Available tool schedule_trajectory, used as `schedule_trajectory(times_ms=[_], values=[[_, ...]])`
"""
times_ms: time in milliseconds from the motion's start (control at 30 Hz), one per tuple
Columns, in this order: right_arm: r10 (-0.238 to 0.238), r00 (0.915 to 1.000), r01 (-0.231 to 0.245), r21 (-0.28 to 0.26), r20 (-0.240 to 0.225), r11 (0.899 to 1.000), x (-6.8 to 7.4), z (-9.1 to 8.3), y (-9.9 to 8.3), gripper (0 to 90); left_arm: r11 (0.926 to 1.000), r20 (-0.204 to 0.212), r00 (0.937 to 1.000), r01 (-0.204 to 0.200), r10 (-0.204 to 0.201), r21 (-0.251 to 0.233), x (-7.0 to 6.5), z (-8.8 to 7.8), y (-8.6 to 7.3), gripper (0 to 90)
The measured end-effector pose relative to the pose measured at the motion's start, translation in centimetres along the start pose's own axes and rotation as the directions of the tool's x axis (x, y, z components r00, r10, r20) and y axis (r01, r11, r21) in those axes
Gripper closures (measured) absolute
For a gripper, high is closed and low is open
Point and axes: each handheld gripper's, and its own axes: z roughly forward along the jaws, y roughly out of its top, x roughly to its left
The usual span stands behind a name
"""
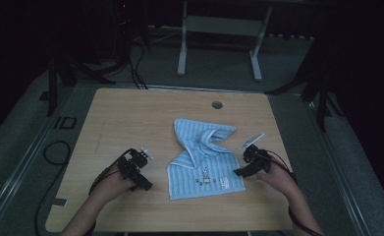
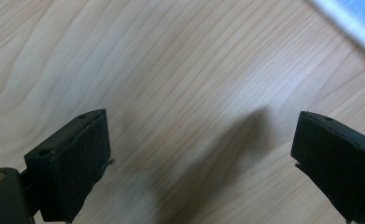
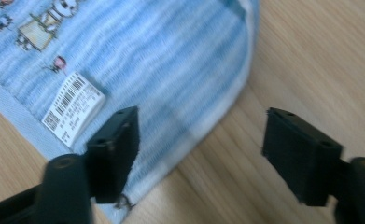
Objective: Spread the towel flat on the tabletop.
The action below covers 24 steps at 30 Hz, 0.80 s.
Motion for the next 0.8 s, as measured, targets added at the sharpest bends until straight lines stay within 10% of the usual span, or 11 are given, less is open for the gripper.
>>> schedule_trajectory(times_ms=[667, 800], values=[[-0.197, 0.9781, 0.196, 0.028, 0.067, 0.98, 1.0, 0.6, 6.8, 53.4, 0.9862, -0.003, 0.9866, -0.163, 0.163, -0.03, -4.5, 0.9, 7.4, 16.7], [-0.222, 0.9738, 0.219, 0.052, 0.052, 0.974, 1.3, 1.6, 8.6, 57.0, 0.9746, -0.046, 0.976, -0.216, 0.213, -0.061, -6.3, 1.1, 10.1, 20.8]])
